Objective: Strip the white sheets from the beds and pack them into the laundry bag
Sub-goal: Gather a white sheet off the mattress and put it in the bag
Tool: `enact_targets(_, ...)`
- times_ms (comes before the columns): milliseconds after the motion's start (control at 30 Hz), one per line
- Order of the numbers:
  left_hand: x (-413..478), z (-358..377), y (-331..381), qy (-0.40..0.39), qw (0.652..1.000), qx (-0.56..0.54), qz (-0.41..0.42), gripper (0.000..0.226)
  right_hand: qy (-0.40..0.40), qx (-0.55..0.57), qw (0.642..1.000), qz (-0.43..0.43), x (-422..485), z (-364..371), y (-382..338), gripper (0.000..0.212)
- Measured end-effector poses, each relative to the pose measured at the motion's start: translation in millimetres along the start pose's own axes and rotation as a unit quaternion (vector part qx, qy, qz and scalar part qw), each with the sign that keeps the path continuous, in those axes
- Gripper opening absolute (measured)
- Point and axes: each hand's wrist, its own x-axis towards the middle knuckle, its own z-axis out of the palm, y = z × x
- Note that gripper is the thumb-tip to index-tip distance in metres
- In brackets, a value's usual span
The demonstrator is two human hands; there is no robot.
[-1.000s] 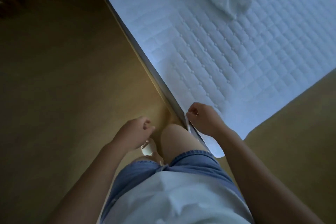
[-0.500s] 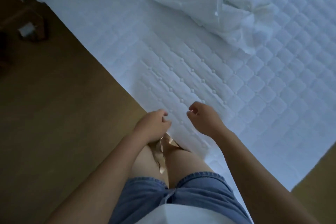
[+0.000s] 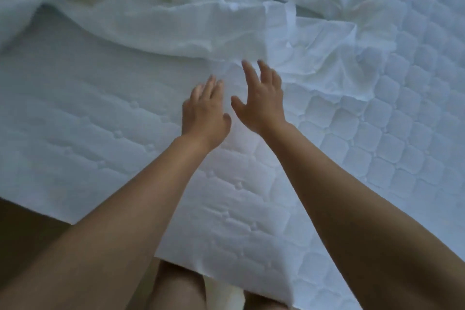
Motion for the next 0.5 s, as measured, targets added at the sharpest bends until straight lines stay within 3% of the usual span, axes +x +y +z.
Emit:
enact_targets(133,57,-7,-28,0.03,0.998,0.026,0.058,0.076,0.029,-0.115,0.992,-0.038,65,3,-16,0.088)
enact_targets(233,84,-10,-51,0.1,0.99,0.038,0.097,0.085,-0.019,-0.141,0.99,-0.025,104,8,-24,0.089)
enact_targets(300,100,-13,-61,0.104,0.985,0.081,0.109,0.089,-0.059,-0.134,0.989,-0.002,122,12,-27,0.074)
enact_targets(400,122,-22,-66,0.056,0.983,0.128,0.121,0.084,0.055,-0.081,0.995,-0.013,129,14,-30,0.029)
enact_targets(467,135,-26,-64,0.059,0.977,0.153,0.136,0.083,0.107,-0.035,0.994,-0.001,125,11,-33,0.016)
enact_targets(500,141,-28,-62,0.06,0.974,0.164,0.143,0.083,0.095,-0.013,0.995,0.017,123,9,-35,0.014)
